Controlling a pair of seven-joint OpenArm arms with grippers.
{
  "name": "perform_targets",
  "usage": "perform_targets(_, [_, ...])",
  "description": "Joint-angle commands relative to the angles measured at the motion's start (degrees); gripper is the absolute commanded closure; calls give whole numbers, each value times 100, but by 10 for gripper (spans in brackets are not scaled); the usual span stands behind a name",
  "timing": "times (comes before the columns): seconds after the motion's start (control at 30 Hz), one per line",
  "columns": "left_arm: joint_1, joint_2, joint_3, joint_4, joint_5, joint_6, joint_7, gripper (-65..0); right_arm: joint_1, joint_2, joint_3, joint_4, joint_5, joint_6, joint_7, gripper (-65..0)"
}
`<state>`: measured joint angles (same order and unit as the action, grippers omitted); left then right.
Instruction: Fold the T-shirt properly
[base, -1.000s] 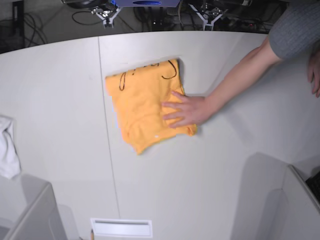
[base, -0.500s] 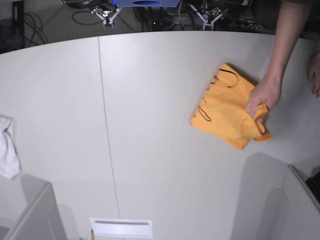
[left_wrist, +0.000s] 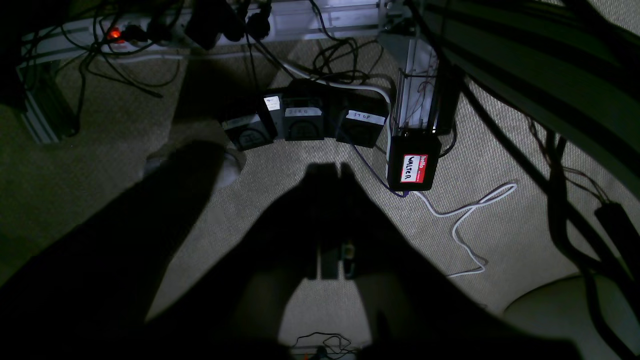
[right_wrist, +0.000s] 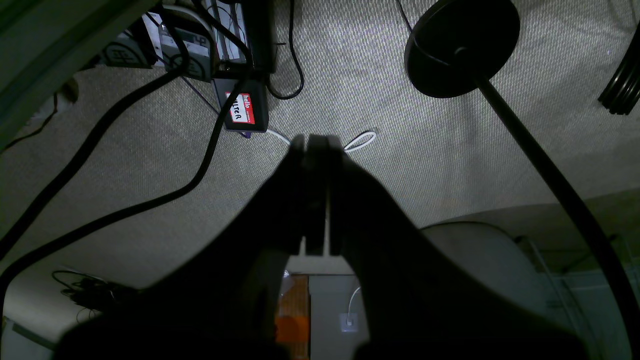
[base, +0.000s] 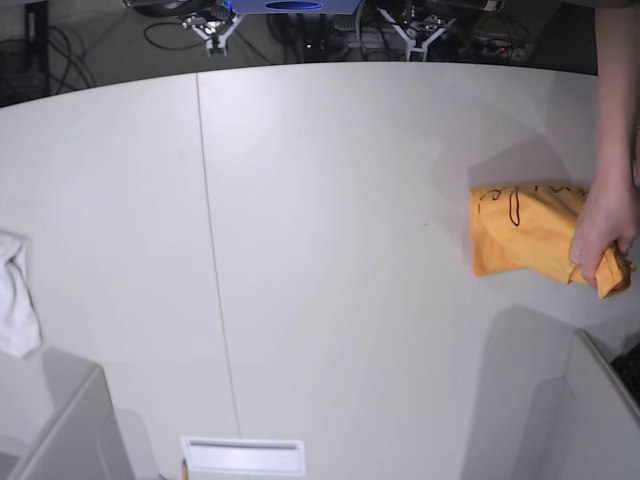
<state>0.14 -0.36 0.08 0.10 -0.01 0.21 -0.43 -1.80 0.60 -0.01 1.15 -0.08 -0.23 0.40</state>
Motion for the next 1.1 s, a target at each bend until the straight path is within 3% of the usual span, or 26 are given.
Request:
perform_targets(0.0, [17,-12,6,-5,5,36,3,0,-9,-3,-3,13,12,-17,-10,0])
perform_targets(1.07, [17,-12,6,-5,5,36,3,0,-9,-3,-3,13,12,-17,-10,0])
